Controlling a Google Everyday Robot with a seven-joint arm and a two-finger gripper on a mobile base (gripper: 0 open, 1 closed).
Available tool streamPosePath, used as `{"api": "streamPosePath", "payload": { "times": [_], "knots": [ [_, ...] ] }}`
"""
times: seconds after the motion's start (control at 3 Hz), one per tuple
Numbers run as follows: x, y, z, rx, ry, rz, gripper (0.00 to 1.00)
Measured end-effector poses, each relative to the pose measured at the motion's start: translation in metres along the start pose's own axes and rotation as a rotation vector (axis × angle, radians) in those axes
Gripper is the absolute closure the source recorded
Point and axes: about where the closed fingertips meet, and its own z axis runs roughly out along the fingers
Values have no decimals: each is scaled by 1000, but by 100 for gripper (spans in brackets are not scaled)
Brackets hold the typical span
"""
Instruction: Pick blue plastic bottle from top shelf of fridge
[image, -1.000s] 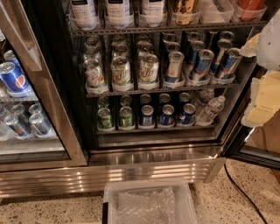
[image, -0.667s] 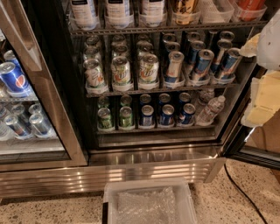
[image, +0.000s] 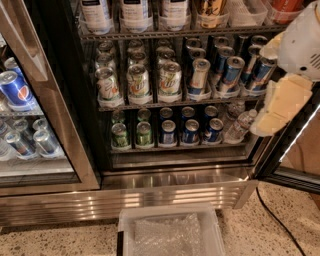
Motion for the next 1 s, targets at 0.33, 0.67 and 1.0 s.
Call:
{"api": "streamPosePath", "payload": {
  "times": [0.33, 0.67, 1.0],
  "knots": [
    [-29, 0, 6, 26, -125, 43, 0],
    [-60, 7, 14, -10, -250, 7, 0],
    [-68, 11, 11, -17, -273, -6, 0]
  ]
}}
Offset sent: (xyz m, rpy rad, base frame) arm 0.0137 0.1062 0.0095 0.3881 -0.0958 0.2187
